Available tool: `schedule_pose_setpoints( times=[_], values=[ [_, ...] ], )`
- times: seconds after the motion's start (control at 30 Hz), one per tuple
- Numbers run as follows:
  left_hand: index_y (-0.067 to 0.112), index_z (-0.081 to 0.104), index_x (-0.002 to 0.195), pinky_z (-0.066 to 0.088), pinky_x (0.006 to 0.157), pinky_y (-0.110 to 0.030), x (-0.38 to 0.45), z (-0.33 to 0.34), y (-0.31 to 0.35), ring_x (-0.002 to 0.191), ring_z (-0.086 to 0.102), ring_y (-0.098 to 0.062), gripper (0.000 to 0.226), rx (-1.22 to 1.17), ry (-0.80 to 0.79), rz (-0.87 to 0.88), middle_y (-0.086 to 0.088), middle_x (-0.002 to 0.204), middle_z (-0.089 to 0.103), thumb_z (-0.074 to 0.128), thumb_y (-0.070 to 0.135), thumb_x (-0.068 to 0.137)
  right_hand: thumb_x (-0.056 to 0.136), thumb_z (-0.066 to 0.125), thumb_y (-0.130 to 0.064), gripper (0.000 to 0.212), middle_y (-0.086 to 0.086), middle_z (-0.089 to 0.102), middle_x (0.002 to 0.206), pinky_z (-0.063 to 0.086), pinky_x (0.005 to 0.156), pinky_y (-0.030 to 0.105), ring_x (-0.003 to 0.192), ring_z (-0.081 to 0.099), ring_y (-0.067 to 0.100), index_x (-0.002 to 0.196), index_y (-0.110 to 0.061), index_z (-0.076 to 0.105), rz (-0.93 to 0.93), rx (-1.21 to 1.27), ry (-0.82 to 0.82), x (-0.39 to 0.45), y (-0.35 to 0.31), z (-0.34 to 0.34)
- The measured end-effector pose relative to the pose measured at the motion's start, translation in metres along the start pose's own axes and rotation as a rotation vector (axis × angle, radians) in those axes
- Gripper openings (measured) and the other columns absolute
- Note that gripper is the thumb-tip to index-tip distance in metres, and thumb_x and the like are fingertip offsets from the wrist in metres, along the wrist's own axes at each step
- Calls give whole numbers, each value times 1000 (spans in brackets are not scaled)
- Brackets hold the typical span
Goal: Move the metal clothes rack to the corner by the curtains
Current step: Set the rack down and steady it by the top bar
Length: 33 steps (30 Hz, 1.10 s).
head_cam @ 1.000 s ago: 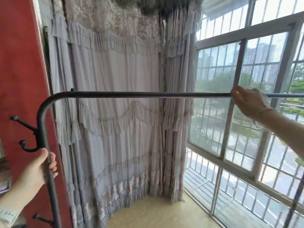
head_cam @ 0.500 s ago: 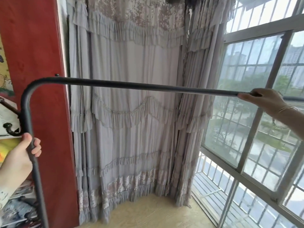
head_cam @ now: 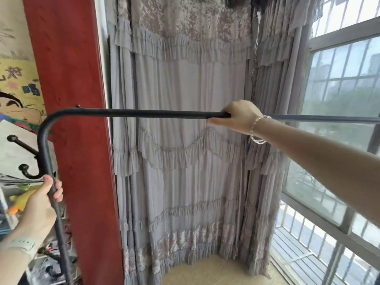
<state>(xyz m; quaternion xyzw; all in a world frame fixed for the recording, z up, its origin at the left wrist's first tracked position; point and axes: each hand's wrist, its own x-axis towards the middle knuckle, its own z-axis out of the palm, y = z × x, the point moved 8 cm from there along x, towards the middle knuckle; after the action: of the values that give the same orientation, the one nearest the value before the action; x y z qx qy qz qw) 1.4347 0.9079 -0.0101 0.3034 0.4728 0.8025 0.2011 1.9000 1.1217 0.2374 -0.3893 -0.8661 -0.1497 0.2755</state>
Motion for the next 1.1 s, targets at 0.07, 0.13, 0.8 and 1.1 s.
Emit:
schedule_pose_setpoints(
  times=[0.07,0.13,0.8,1.1],
  values=[
    [20,36,75,18,39,-21,1,0,0,31,34,-3,33,-34,8,-68,13,39,42,30,39,101,62,36,-88,79,-2,43,40,35,43,29,42,49,21,51,-11,53,-26,-58,53,19,-31,8],
    [20,38,76,15,44,-24,2,-4,3,33,33,-4,34,-24,56,-62,15,43,42,29,37,103,66,36,-84,76,0,44,42,38,46,29,45,51,24,52,-11,52,-31,-91,74,27,-35,18],
    [16,45,78,28,42,-17,81,59,-27,34,33,-2,30,-68,159,78,11,51,44,38,33,102,74,38,-79,70,-3,46,39,26,43,26,43,48,22,51,-14,50,-178,-115,242,138,42,91],
    [12,48,63,32,40,-18,109,60,-22,33,35,-4,41,-39,246,180,6,46,43,43,25,101,70,50,-74,61,-6,43,37,26,43,25,43,44,23,45,-19,46,-213,-67,332,204,42,128]
  ],
)
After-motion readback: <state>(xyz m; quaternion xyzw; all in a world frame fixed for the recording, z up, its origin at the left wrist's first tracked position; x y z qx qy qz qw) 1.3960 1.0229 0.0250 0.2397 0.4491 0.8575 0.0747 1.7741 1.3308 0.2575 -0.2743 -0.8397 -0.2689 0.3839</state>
